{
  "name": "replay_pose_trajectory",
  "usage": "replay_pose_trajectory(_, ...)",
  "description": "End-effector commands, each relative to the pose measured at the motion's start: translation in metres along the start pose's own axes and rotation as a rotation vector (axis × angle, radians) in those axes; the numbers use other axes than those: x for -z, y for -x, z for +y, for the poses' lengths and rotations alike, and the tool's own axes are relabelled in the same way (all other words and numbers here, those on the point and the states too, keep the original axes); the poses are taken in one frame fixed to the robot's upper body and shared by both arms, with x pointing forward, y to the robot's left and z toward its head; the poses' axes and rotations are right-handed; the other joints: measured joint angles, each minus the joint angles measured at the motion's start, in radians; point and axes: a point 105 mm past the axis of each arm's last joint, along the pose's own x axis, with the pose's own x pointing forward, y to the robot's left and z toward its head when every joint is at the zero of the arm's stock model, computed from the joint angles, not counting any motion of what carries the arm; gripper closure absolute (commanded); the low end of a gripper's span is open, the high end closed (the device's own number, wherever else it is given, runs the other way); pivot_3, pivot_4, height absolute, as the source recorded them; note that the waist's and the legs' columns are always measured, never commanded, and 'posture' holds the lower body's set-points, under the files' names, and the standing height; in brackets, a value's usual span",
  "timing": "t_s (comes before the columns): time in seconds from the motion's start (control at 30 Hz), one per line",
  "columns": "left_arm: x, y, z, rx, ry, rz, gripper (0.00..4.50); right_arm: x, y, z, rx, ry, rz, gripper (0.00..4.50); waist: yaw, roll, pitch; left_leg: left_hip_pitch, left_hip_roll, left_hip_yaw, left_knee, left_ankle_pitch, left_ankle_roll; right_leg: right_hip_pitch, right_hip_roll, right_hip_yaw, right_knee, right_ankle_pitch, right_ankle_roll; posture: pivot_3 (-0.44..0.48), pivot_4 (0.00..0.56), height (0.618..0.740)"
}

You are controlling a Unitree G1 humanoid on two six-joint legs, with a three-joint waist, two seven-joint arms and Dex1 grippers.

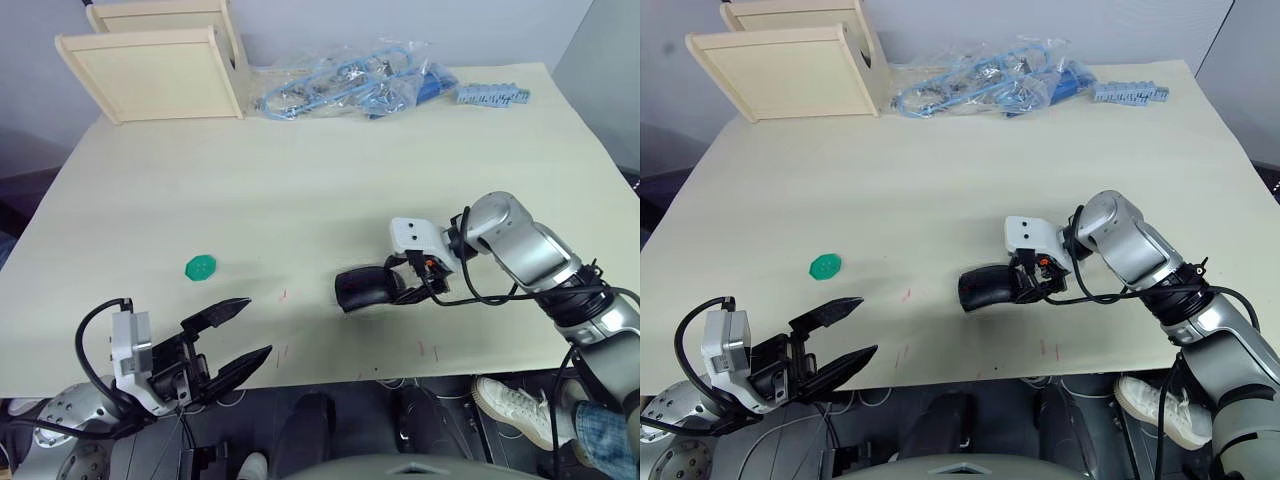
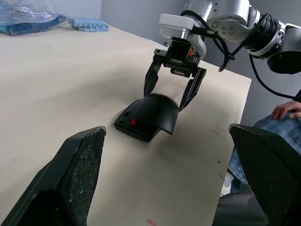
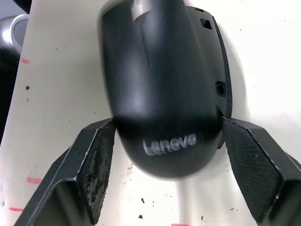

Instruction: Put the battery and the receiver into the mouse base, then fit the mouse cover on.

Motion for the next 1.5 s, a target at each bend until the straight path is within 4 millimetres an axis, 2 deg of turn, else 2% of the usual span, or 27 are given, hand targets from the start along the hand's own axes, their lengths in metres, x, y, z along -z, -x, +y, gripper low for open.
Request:
replay_pose_trajectory(0.03, -0.001, 0.001, -0.002, 0.012, -0.005, 0.001, 0.00, -0.001, -0.006, 0.005, -0.020, 0.011, -0.001, 1.08, 0.000, 0.000, 0.000, 0.000, 0.000, 0.000, 0.000, 0.000, 0.000, 0.000, 0.000, 0.000, 0.000, 0.000, 0.000, 0.000, 0.150, 0.740)
replay_pose_trajectory(0.5, -0.001, 0.001, -0.001, 0.013, -0.006, 0.002, 0.00, -0.005, -0.005, 0.004, -0.013, 0.013, -0.015, 1.08, 0.000, 0.000, 0.000, 0.000, 0.000, 0.000, 0.000, 0.000, 0.000, 0.000, 0.000, 0.000, 0.000, 0.000, 0.000, 0.000, 0.150, 0.740)
replay_pose_trajectory(1.5, -0.002, -0.001, 0.002, 0.019, -0.007, 0.003, 0.00, -0.020, 0.010, 0.000, 0.038, 0.017, -0.056, 1.08, 0.001, 0.000, 0.000, -0.001, 0.000, 0.000, 0.000, 0.000, 0.000, 0.000, 0.000, 0.000, 0.000, 0.000, 0.000, 0.000, 0.150, 0.740)
